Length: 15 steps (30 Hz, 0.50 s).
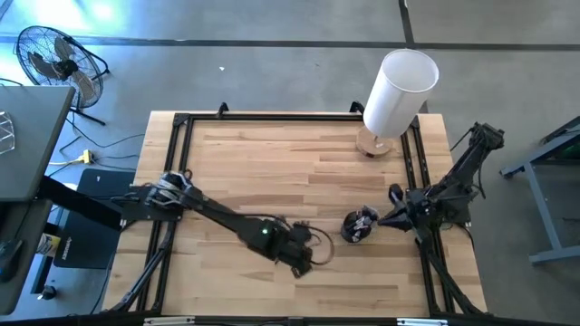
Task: Put items in baskets/containers
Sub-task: Put the lash into the mesh organizer
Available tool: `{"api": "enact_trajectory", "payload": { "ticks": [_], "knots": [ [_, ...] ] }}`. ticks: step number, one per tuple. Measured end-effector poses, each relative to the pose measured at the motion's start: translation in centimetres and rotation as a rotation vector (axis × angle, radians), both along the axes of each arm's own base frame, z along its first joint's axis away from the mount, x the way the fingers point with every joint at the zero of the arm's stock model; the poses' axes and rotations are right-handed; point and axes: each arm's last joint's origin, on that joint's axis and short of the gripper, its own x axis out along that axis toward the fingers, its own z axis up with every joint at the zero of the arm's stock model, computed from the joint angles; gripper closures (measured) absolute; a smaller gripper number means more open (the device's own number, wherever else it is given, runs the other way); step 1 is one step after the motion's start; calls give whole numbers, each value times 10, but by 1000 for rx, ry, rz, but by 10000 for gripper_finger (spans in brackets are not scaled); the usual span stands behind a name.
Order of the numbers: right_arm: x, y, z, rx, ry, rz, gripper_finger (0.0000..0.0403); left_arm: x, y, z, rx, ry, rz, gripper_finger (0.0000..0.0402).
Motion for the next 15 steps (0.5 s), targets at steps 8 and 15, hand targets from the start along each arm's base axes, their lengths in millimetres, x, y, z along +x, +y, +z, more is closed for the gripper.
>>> {"api": "enact_trajectory", "payload": {
  "ticks": [8, 15],
  "knots": [
    [-5, -7, -5, -10, 44, -32, 402, 23, 17, 2, -140, -220, 101, 398],
    [-4, -5, -9, -4, 84, -6, 402, 50, 51, 4, -211, -339, 99, 321]
  ]
}}
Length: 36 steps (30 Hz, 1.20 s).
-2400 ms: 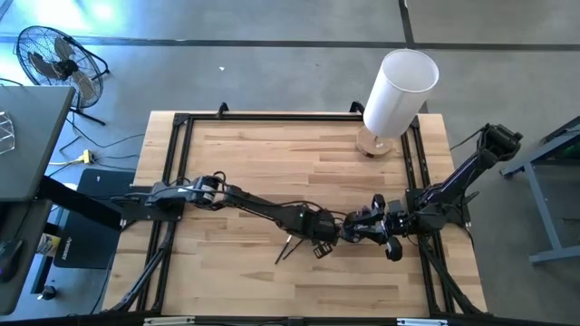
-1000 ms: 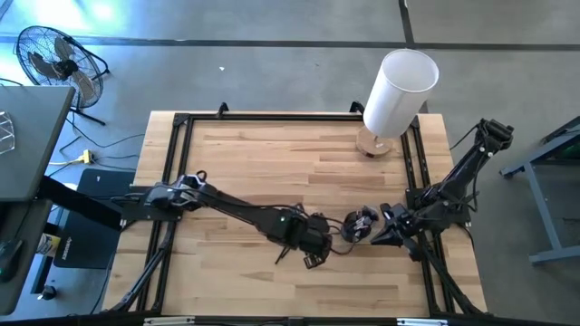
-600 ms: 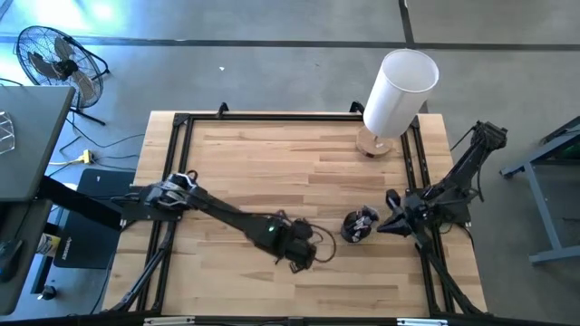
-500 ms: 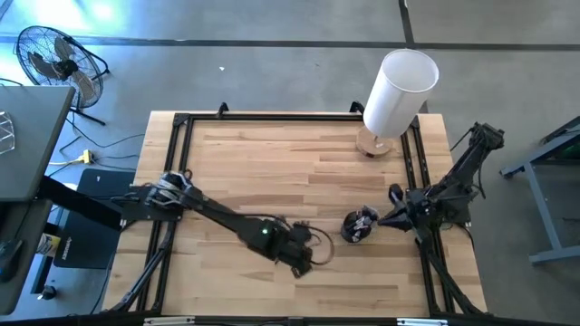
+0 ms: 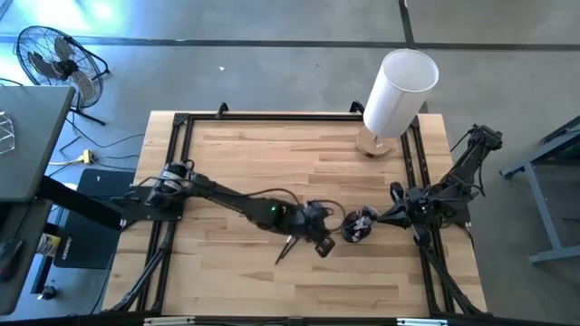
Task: Put items in baskets/containers
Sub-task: Put the lash into the mesh organizer
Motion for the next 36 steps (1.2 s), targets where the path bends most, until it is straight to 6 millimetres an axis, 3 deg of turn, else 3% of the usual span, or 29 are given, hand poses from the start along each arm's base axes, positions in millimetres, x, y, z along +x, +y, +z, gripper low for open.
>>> {"api": "enact_trajectory", "payload": {
  "ticks": [7, 16, 24, 28, 36],
  "knots": [
    [0, 0, -2, 28, 23, -9, 402, 7, 32, -5, 100, 24, 45, 247],
    [0, 0, -3, 18, 28, -20, 403, -16, 42, -24, 71, 329, 156, 243],
    [0, -1, -4, 2, 35, -38, 403, -16, 42, -26, 94, 332, 157, 243],
    [0, -1, -4, 1, 34, -49, 403, -9, 40, -54, 87, 385, 169, 243],
    [0, -1, -4, 1, 37, -53, 403, -2, 30, -88, 34, 449, 146, 243]
  ]
}}
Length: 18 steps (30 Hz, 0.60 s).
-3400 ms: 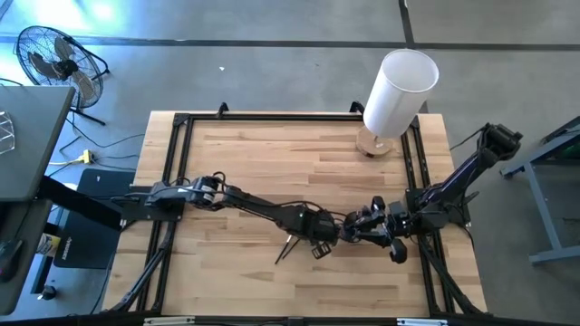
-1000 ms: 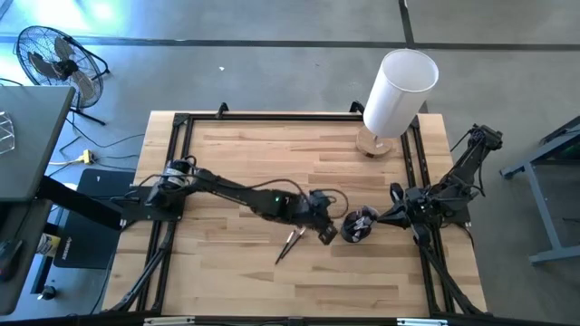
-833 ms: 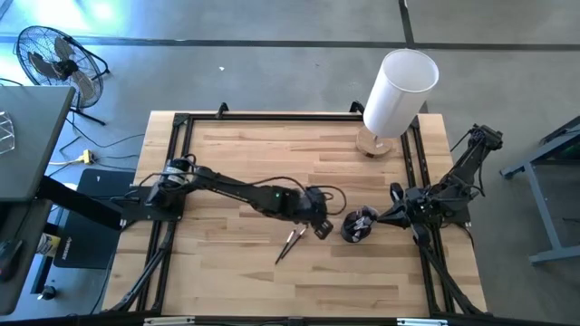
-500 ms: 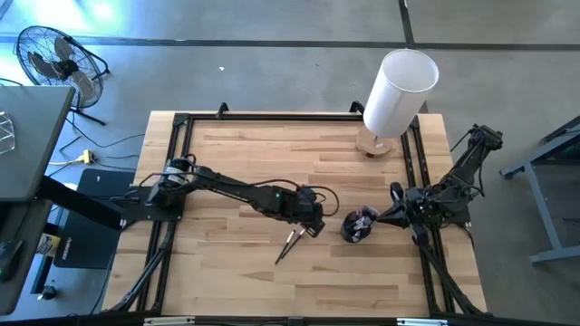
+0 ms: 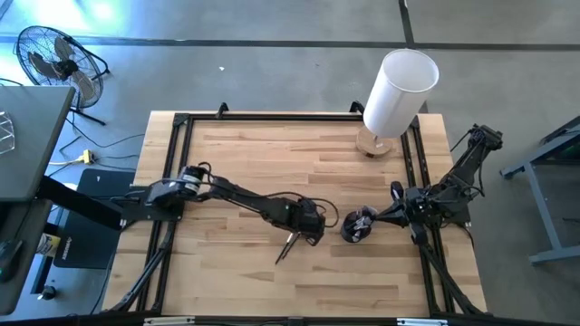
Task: Put items in baskets/containers
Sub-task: Put the lash into the mesh organizer
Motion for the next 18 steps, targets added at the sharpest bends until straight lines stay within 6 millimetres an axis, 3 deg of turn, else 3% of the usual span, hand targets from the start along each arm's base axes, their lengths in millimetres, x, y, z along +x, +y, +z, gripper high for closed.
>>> {"api": "enact_trajectory", "payload": {
  "ticks": [6, 10, 16, 18],
  "knots": [
    [0, 0, 0, 23, 4, -3, 403, -1, -4, -20, -15, 77, 5, 243],
    [0, 0, 0, 27, 5, -4, 403, -2, -7, -22, -7, 90, -20, 258],
    [0, 0, 0, 27, 4, -7, 402, -3, 2, -24, 26, 122, -39, 380],
    [0, 0, 0, 27, 4, -7, 402, -2, 7, -25, 2, 133, -44, 389]
  ]
}}
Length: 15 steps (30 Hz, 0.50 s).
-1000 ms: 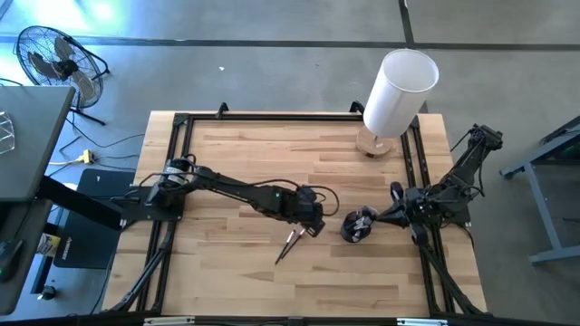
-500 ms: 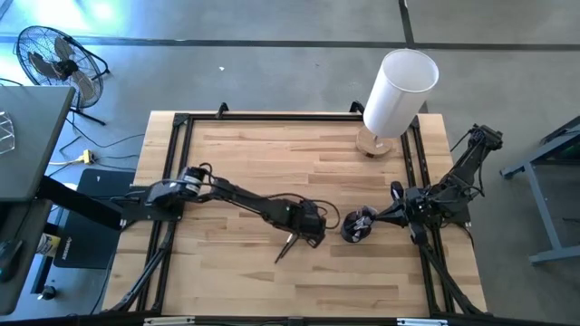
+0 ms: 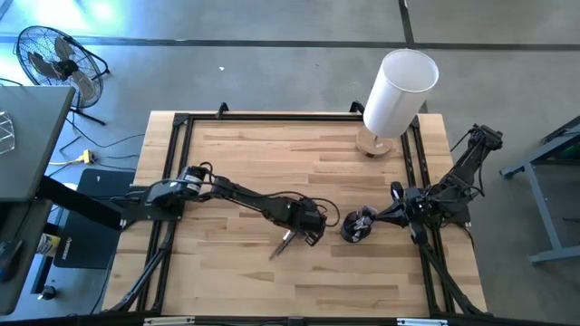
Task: Put items in baskets/containers
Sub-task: Put the lash into the mesh organizer
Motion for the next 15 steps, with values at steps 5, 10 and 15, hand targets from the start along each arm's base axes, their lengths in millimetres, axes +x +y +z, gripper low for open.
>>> {"api": "enact_trajectory", "payload": {
  "ticks": [5, 10, 15],
  "knots": [
    [0, 0, 0, 1, 0, 0, 403, 6, 6, 12, -8, -15, -29, 398],
    [0, 0, 0, 1, 0, 0, 403, 19, -6, 55, 108, -197, -96, 400],
    [0, 0, 0, 17, 4, -2, 403, 15, -21, 105, 208, -412, -102, 401]
  ]
}}
